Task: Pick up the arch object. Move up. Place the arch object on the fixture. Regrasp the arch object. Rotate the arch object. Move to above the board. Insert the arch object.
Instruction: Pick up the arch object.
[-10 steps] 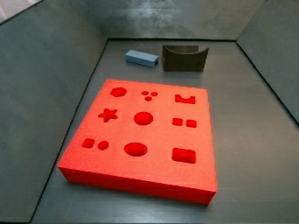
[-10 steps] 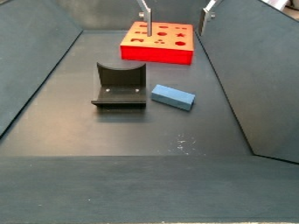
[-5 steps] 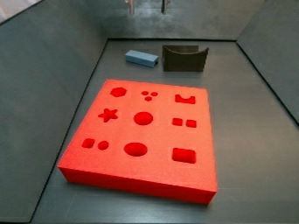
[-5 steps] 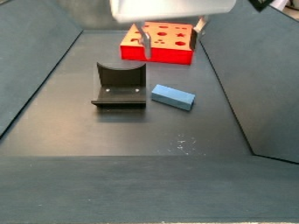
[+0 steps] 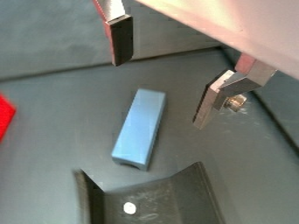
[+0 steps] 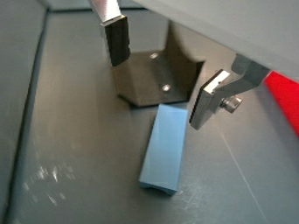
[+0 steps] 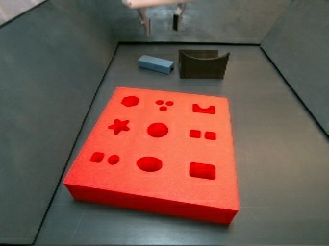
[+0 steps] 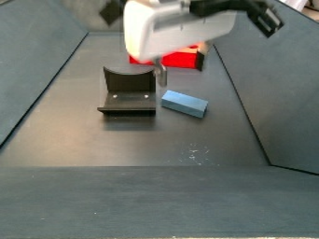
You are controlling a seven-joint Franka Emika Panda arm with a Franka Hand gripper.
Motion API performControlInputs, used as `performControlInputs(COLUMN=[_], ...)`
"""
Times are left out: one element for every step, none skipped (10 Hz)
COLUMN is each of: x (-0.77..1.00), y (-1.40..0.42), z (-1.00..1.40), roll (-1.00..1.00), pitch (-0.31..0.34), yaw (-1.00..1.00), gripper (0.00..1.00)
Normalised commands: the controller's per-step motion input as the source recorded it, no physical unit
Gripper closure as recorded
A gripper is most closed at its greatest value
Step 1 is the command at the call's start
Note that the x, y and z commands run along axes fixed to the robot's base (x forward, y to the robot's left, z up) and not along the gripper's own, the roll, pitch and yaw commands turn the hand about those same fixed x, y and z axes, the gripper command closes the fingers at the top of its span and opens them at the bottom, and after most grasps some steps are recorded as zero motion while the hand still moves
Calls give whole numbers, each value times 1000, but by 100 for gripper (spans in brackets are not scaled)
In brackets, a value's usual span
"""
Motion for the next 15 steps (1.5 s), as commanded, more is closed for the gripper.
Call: performControlInputs(x=[31, 49, 114, 126, 174, 166, 0, -66, -31, -286, -249, -43, 0, 51, 217], y=[0, 0, -137, -134, -349, -506, -474, -37, 0, 94, 0, -149, -46, -151, -146], z=[-720, -760, -823, -846, -903, -754, -157, 0, -60, -234, -126, 0, 0, 0, 3], roll=[-34, -27, 0, 0, 0, -23, 0, 0, 0, 0, 0, 30, 0, 39, 47], pitch=[19, 34, 29, 37, 40, 0, -66, -3, 0, -34, -37, -6, 0, 10, 76], yaw=[1000, 1000, 929, 920, 771, 563, 360, 134, 146, 37, 0, 0, 31, 0, 0], gripper=[0, 0, 0, 0, 0, 0, 0, 0, 0, 0, 0, 0, 0, 0, 0])
